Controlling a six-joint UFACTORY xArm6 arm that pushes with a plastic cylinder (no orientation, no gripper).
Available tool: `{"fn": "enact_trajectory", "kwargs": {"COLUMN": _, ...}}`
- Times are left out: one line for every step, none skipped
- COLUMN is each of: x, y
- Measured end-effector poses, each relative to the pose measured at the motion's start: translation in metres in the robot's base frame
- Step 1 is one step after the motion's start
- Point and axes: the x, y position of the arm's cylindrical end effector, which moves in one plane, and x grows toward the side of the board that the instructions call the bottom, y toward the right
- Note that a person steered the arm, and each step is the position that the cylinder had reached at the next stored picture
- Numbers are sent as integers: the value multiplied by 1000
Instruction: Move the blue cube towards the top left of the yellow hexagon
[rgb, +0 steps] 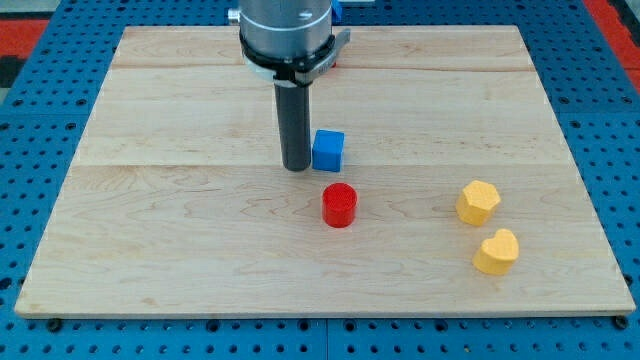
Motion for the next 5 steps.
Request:
{"fn": "enact_trajectory", "kwargs": {"x": 6, "y": 6}}
{"fn": "enact_trajectory", "kwargs": {"x": 6, "y": -13}}
{"fn": "enact_trajectory", "kwargs": {"x": -9, "y": -31}}
{"fn": "enact_trajectory", "kwargs": {"x": -21, "y": -31}}
{"fn": "enact_trajectory", "kwargs": {"x": -29, "y": -23}}
